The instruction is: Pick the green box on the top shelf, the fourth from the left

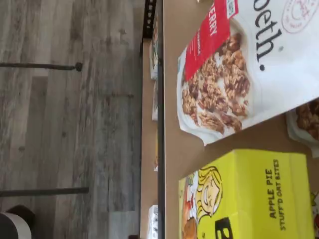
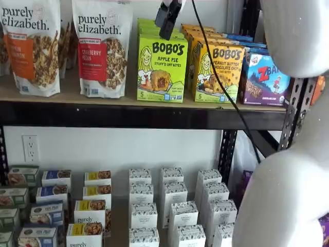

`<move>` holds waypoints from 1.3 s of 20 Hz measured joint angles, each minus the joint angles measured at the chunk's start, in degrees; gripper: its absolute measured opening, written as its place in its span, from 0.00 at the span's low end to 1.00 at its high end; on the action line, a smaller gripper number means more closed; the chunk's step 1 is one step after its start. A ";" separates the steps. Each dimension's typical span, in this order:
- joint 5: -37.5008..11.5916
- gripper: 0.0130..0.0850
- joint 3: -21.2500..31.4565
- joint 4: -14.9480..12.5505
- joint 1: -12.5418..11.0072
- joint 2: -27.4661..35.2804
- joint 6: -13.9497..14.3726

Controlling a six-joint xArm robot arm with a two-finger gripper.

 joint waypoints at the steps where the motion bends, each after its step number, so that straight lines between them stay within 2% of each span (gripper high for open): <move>1: 0.07 1.00 -0.17 -0.10 -0.10 0.20 -0.13; 17: 2.14 1.00 -3.57 -0.55 -1.44 3.70 -1.59; 26: 2.48 1.00 -4.21 -2.25 -1.34 5.05 -2.00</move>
